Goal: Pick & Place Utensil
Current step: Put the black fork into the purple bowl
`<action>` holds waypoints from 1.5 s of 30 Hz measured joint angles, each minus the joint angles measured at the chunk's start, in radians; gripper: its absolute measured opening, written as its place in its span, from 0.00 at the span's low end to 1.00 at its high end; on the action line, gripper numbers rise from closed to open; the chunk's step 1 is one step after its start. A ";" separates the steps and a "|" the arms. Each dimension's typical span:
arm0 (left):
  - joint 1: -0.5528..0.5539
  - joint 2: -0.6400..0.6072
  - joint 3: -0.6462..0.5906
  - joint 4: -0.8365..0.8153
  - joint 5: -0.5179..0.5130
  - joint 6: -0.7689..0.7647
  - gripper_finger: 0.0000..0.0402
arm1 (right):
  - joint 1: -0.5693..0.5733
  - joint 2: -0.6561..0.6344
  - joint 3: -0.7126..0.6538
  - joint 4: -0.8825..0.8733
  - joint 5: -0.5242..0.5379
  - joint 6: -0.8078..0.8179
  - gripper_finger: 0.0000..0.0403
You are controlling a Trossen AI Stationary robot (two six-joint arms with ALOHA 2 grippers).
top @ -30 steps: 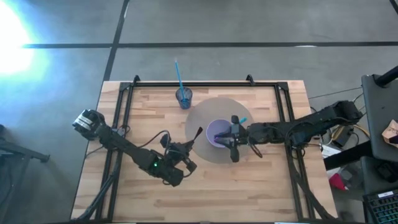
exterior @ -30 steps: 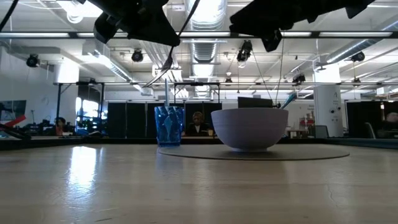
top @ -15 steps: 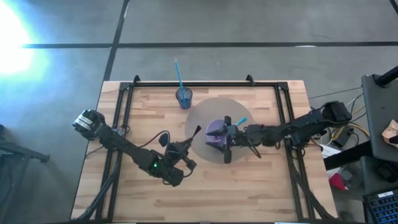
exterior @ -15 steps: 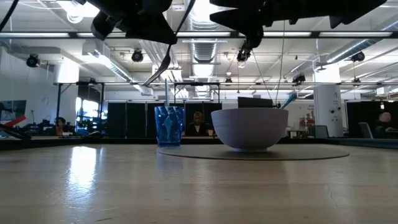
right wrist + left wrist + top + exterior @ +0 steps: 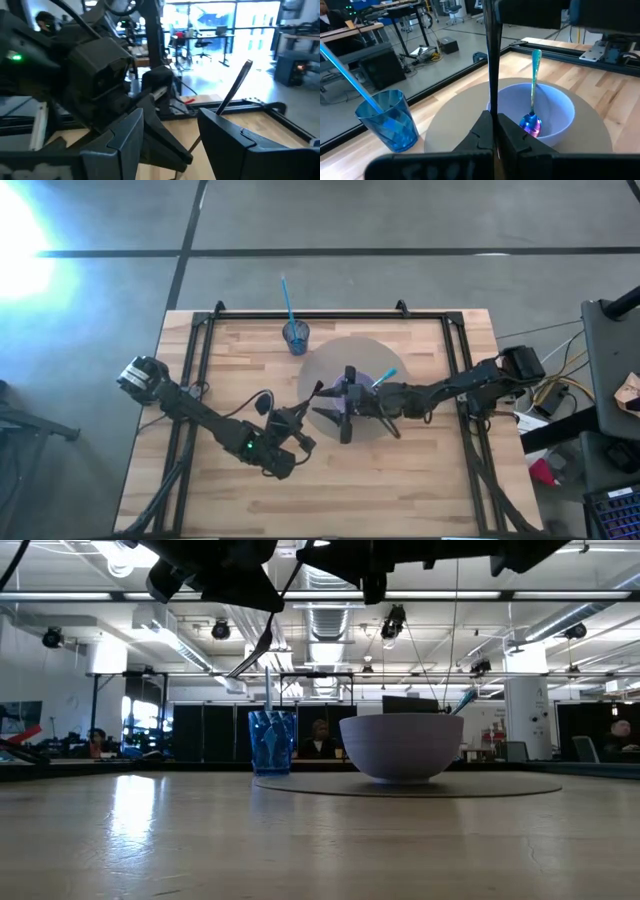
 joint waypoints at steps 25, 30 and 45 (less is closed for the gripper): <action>0.000 0.000 0.000 -0.001 0.001 0.005 0.00 | -0.007 0.001 0.088 -0.192 0.150 0.046 0.25; 0.000 0.000 0.000 -0.001 0.000 0.006 0.00 | -0.008 -0.006 0.087 -0.193 0.107 0.048 0.25; 0.000 0.000 0.000 -0.002 -0.020 0.006 0.00 | 0.023 -0.078 0.087 -0.233 0.078 0.044 0.45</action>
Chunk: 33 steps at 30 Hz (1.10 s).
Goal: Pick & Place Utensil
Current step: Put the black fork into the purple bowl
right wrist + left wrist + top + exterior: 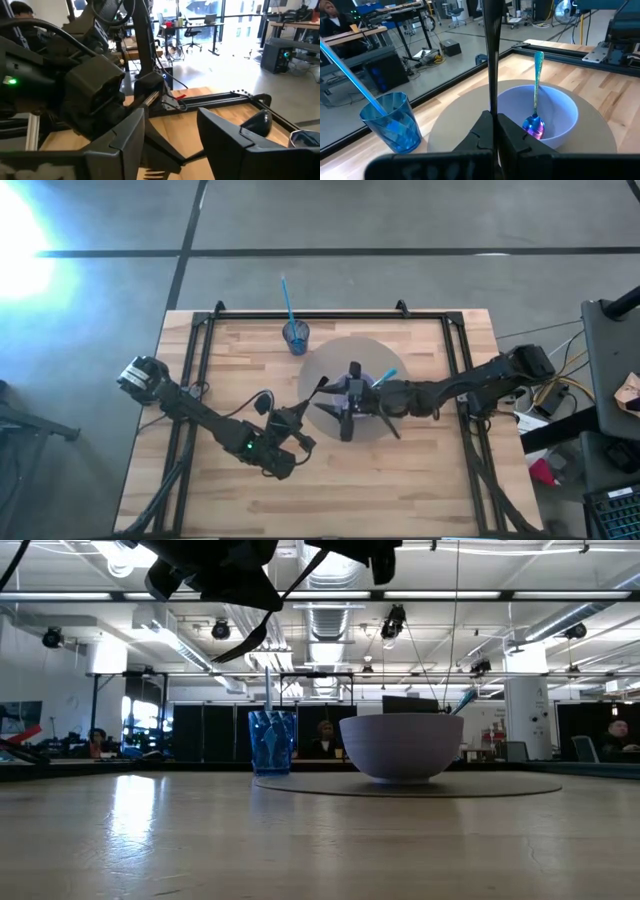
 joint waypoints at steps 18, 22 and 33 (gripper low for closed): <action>0.000 0.000 0.000 0.001 -0.014 -0.002 0.00 | 0.024 -0.169 -0.033 -0.347 0.012 0.003 0.49; 0.000 0.000 0.000 0.002 -0.014 0.005 0.00 | 0.016 -0.099 -0.035 -0.292 0.035 -0.008 0.49; 0.000 0.000 0.000 0.002 -0.013 0.031 0.00 | -0.035 0.025 -0.034 -0.107 0.039 0.024 0.49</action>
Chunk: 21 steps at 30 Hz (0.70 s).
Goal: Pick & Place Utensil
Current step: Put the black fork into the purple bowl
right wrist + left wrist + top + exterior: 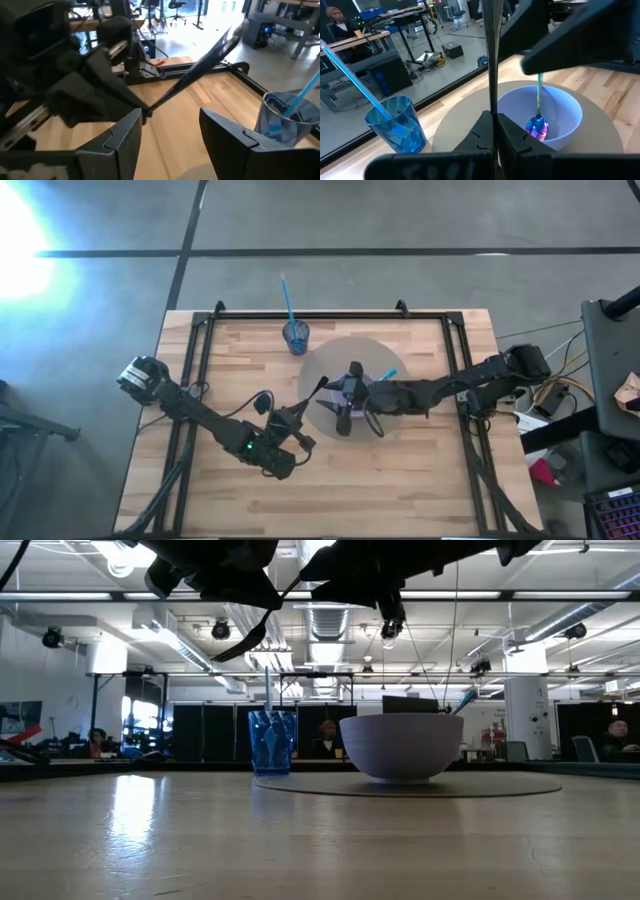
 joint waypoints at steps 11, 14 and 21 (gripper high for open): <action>0.000 0.000 0.000 0.000 0.000 0.000 0.00 | -0.014 0.006 0.001 0.080 -0.007 0.002 0.49; 0.000 0.000 0.000 0.000 0.000 0.000 0.00 | -0.015 0.006 0.001 0.101 -0.004 0.006 0.48; 0.000 0.000 0.000 0.000 0.001 0.000 0.00 | -0.025 0.006 0.002 0.174 -0.004 0.013 0.41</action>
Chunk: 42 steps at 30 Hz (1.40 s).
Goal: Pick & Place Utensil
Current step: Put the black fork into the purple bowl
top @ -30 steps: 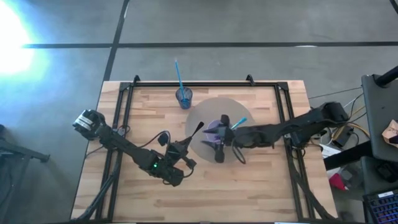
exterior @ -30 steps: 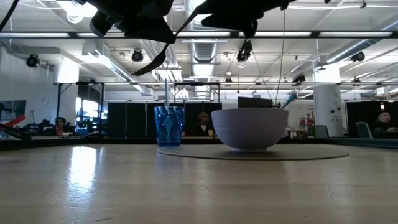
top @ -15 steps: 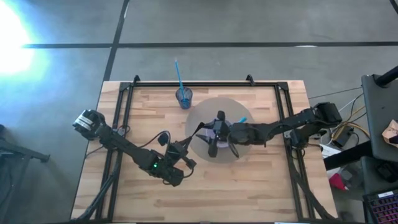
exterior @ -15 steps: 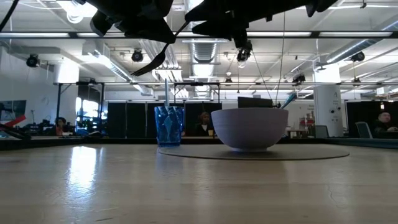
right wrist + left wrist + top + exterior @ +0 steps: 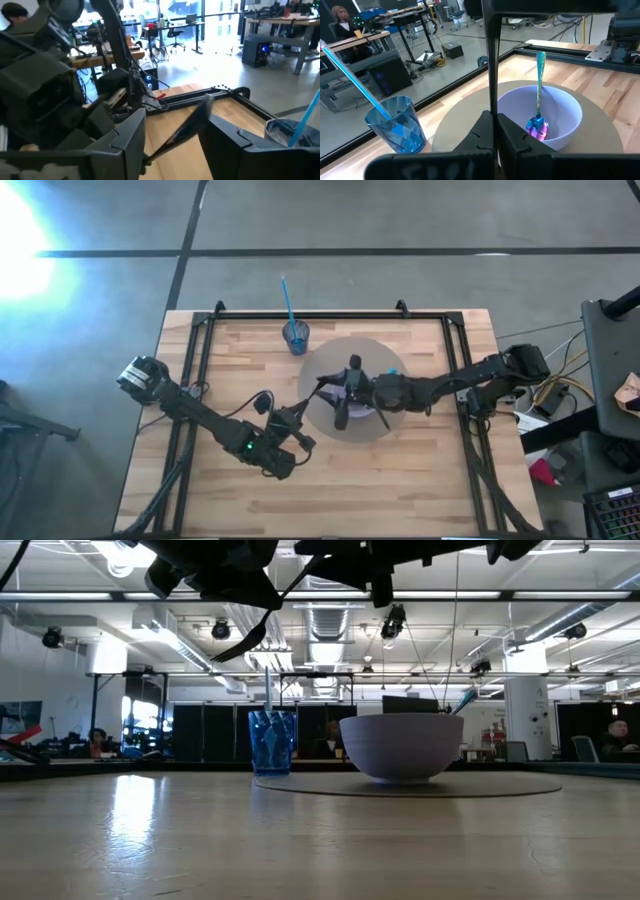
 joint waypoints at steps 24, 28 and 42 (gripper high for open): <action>0.001 0.001 0.000 -0.002 0.022 -0.001 0.01 | -0.014 0.000 0.000 -0.007 -0.058 0.037 0.03; 0.002 0.001 0.000 -0.002 0.039 -0.005 0.01 | -0.014 0.000 0.000 -0.012 -0.062 0.034 0.03; 0.002 0.000 0.001 0.005 0.055 0.059 0.28 | -0.018 -0.029 -0.002 -0.109 -0.076 0.003 0.03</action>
